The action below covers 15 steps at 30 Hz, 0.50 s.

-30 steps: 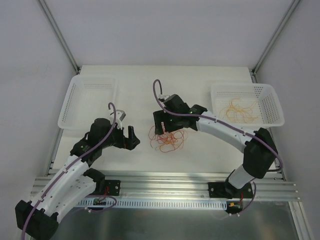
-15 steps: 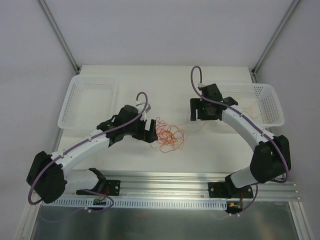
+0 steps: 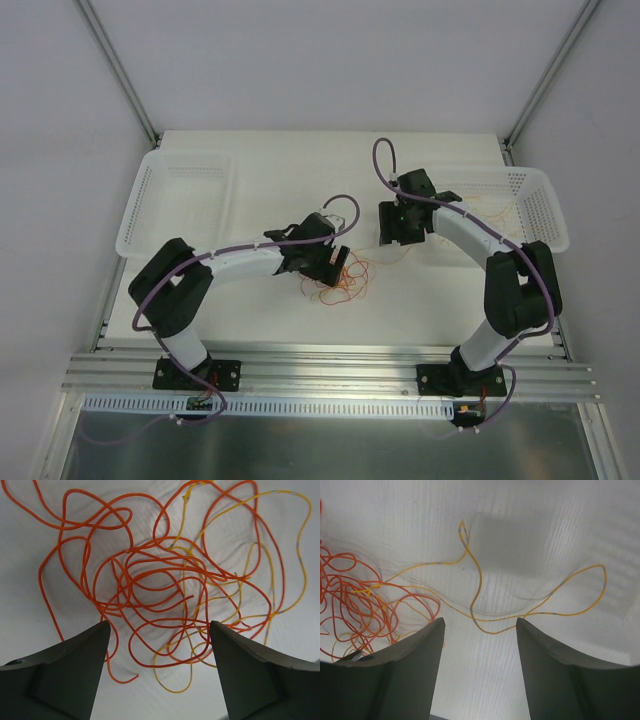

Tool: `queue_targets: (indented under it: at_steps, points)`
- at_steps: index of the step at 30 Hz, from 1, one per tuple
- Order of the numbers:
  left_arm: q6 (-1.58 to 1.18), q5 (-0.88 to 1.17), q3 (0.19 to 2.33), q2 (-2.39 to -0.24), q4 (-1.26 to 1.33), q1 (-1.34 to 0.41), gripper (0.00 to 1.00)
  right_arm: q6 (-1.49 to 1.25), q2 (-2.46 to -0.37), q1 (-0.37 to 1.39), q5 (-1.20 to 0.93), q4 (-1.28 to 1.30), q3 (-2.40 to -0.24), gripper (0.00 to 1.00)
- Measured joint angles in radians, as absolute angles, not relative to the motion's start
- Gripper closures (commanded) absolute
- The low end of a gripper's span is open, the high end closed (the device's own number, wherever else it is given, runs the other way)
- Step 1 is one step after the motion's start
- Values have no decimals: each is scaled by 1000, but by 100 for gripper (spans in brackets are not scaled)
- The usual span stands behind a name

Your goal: Untangle the cables

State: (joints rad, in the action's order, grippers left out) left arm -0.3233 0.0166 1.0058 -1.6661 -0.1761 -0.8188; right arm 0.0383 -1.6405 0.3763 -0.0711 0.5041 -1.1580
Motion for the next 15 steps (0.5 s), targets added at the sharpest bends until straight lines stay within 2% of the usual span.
queue_targets:
  at_steps: [2,3,4,6,7,8,9,10,11,13,15]
  points:
    - [-327,1,1010,-1705,-174,-823,26,42,-1654,376,-79,498,-1158,46]
    - [-332,-10,1010,-1723,-173,-825,34,43,-1659,376,-84,495,-1156,50]
    - [-334,-22,1010,-1739,-172,-825,38,44,-1663,376,-88,492,-1155,60]
    - [-346,-41,1015,-1746,-164,-825,47,49,-1664,376,-93,488,-1147,69]
    - [-351,-56,1015,-1750,-160,-825,57,49,-1664,376,-94,487,-1145,74]
    - [-356,-70,1015,-1753,-160,-825,63,49,-1664,376,-94,486,-1143,83]
    - [-361,-83,1015,-1755,-157,-824,69,51,-1663,376,-93,486,-1140,86]
    - [-364,-91,1013,-1757,-153,-824,81,50,-1661,376,-92,489,-1139,89]
    - [-373,-100,1009,-1757,-148,-823,86,51,-1658,376,-91,496,-1139,97]
    - [-384,-119,996,-1754,-133,-823,100,57,-1639,376,-85,517,-1139,99]
    - [-392,-129,982,-1746,-118,-823,100,62,-1598,376,-76,554,-1143,99]
